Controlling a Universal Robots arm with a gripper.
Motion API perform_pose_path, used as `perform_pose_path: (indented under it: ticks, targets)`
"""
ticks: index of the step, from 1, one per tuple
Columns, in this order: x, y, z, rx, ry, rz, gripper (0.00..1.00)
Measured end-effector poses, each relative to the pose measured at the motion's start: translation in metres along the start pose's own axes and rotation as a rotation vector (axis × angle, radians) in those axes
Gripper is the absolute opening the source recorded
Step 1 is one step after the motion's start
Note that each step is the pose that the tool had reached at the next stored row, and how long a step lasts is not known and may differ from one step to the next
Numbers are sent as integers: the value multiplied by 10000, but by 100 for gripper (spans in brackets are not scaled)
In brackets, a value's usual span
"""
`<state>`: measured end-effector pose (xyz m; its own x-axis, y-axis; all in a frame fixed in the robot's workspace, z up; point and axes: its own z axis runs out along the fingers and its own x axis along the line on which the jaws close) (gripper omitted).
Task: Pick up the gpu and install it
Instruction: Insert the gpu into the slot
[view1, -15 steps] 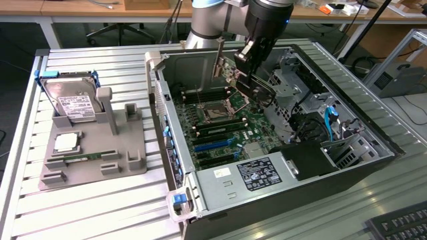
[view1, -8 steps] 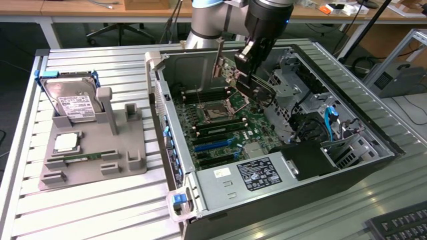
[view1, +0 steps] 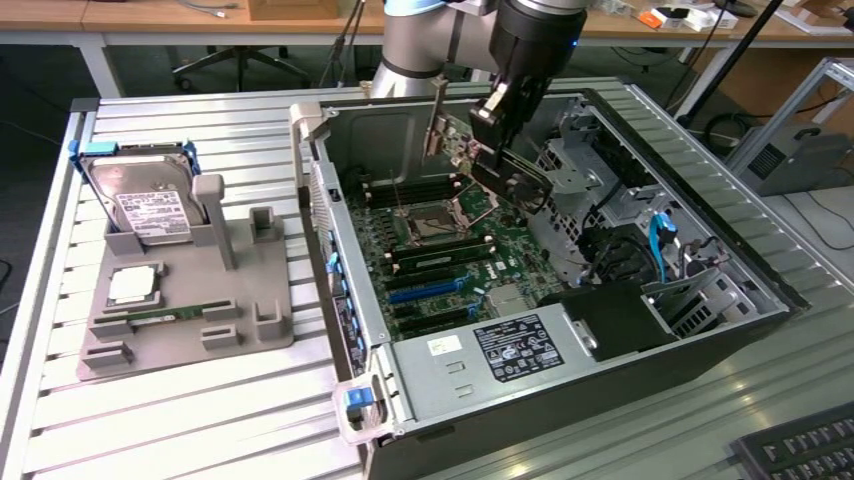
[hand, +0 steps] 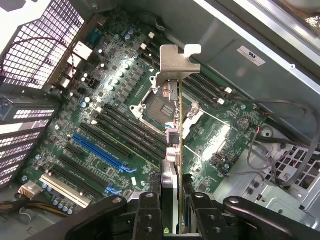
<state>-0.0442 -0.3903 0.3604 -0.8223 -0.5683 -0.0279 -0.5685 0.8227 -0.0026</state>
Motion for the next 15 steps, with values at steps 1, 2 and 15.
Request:
perform_pose_path:
  ticks: [1, 2, 15]
  targets:
    - [0, 0, 0, -1, 0, -24, 27]
    - [0, 0, 1, -2, -1, -57, 27]
    - [0, 0, 4, -15, -2, -518, 27]
